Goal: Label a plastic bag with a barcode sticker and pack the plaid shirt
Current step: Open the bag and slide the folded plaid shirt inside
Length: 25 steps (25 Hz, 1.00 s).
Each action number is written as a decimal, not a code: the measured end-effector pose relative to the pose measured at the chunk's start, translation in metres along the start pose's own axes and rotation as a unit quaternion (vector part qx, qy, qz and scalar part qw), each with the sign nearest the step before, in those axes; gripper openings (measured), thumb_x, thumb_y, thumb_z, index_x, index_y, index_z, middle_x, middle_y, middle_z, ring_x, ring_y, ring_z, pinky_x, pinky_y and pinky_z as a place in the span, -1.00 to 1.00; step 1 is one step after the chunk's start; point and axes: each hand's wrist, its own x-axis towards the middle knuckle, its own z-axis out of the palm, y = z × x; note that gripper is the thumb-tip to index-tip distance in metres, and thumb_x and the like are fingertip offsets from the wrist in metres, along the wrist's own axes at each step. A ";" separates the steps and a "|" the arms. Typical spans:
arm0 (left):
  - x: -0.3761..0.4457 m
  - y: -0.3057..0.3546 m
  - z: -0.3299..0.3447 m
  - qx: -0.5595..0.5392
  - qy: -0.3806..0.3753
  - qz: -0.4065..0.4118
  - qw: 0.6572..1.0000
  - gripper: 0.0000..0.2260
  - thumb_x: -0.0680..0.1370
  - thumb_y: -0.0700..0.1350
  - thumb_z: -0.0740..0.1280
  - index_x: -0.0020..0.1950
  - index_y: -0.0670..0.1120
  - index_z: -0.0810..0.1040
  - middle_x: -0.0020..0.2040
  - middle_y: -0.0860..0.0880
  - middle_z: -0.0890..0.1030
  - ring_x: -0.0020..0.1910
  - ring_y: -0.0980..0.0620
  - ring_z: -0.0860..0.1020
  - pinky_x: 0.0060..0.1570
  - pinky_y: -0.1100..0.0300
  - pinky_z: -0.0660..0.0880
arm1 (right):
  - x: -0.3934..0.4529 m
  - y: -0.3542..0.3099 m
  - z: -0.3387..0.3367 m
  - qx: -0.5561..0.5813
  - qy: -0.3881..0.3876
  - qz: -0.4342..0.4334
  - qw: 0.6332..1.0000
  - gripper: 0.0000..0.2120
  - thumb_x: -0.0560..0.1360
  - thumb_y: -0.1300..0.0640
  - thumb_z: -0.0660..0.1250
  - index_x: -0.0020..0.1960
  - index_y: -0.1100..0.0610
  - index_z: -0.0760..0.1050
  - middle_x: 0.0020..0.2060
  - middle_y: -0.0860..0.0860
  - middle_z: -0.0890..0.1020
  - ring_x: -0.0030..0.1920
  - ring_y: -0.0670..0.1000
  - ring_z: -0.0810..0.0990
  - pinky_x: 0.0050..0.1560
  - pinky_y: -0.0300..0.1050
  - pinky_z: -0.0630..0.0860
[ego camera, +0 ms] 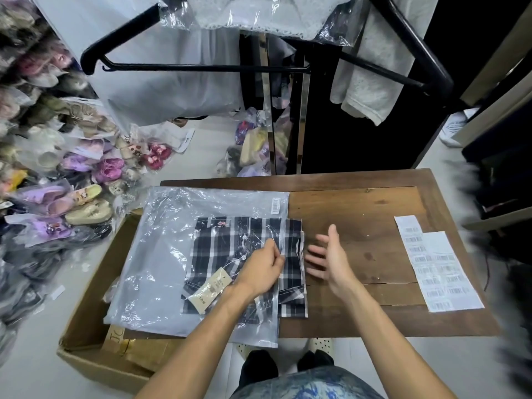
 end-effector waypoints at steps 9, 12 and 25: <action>-0.008 0.005 -0.003 -0.007 0.005 0.012 1.000 -0.90 0.70 -0.16 0.20 -0.01 -0.03 0.35 -0.25 0.04 0.53 -0.34 0.18 0.46 -0.35 0.43 0.40 | 0.003 0.002 0.017 0.063 -0.119 0.088 0.987 -0.20 0.61 -0.44 -0.12 0.58 0.08 0.30 0.30 0.21 0.55 0.34 0.22 0.56 0.38 0.38 0.43; -0.008 0.003 -0.007 0.031 0.013 0.016 0.999 -0.92 0.70 -0.09 0.20 0.02 -0.05 0.38 -0.24 0.01 0.58 -0.35 0.11 0.50 -0.41 0.34 0.35 | 0.003 0.006 0.006 0.022 -0.119 0.106 0.987 -0.19 0.59 -0.47 -0.12 0.52 0.08 0.35 0.36 0.24 0.55 0.29 0.28 0.60 0.27 0.32 0.53; -0.007 -0.010 -0.012 -0.031 0.020 0.009 0.999 -0.91 0.62 -0.04 0.36 0.02 -0.03 0.51 -0.18 0.04 0.68 -0.23 0.05 0.67 -0.12 0.08 0.62 | 0.010 0.035 0.018 0.106 -0.269 0.197 0.937 -0.05 0.46 -0.60 -0.21 0.46 0.02 0.45 0.01 0.06 0.74 -0.06 0.14 0.67 0.08 0.14 0.46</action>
